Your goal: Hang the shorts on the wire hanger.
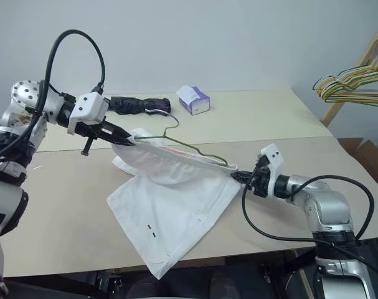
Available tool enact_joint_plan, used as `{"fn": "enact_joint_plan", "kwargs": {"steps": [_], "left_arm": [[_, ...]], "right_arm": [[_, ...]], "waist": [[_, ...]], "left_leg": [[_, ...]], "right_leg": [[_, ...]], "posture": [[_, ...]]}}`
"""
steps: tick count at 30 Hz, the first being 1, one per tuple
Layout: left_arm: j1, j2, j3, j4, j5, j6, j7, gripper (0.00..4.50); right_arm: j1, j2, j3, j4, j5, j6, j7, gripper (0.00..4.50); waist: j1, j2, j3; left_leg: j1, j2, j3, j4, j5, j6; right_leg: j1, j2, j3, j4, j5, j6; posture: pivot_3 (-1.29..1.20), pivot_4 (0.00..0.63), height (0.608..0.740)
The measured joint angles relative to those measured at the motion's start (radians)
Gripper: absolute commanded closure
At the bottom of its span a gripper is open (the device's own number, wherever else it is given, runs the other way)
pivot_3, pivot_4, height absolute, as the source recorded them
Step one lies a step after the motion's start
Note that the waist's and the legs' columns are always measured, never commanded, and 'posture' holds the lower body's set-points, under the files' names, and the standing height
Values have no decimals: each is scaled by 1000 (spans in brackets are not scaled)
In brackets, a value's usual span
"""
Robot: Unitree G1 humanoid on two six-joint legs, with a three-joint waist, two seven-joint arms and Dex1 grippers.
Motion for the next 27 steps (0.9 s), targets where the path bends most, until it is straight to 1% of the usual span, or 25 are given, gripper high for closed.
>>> {"fn": "enact_joint_plan", "kwargs": {"steps": [3,5,8,11,15,20,22,24,27], "left_arm": [[0,-28,13,44,57,-17,0,4500],[0,-42,41,64,89,-40,0,4500],[-6,-75,91,83,135,-49,0,4500],[-11,-122,161,96,195,-49,4,4500],[-12,-135,208,110,268,-54,23,4500],[-13,-170,256,131,341,-73,60,4500],[-13,-182,277,137,351,-75,68,4500],[-12,-191,292,138,365,-77,66,4500],[-10,-205,305,131,383,-80,68,4500]], "right_arm": [[0,-43,27,-37,-30,-32,16,4486],[-17,-71,43,-77,-34,-21,19,4486],[-98,-129,81,-142,-49,27,12,4486],[-243,-228,141,-244,-77,93,22,4486],[-351,-308,236,-312,-107,138,70,4486],[-538,-343,352,-297,-116,260,135,4486],[-571,-345,382,-282,-120,275,157,4486],[-605,-315,425,-232,-128,288,165,4486],[-627,-288,455,-199,-146,295,168,4486]], "waist": [[1,0,0],[1,0,0],[0,1,0],[0,1,0],[-1,1,0],[-3,1,0],[-3,1,0],[-4,1,0],[-5,1,0]], "left_leg": [[-1,0,0,0,0,0],[-1,0,0,0,0,0],[-1,0,1,1,0,0],[-2,0,0,0,0,0],[-5,0,2,1,-1,1],[-9,0,3,2,-1,1],[-10,0,3,2,-1,1],[-11,0,4,3,-1,1],[-11,0,4,3,-1,1]], "right_leg": [[0,0,0,-1,0,0],[-1,0,0,-1,0,0],[-2,0,1,1,0,0],[-3,0,0,1,0,0],[-7,-1,1,1,0,0],[-14,-1,3,6,0,-1],[-15,-1,3,6,-1,-1],[-15,-1,3,6,-1,-1],[-16,-1,3,7,-1,-1]], "posture": [[-84,0,740],[-83,0,740],[-87,0,740],[-100,0,740],[-113,0,740],[-124,0,740],[-120,0,740],[-116,0,740],[-113,0,740]]}}
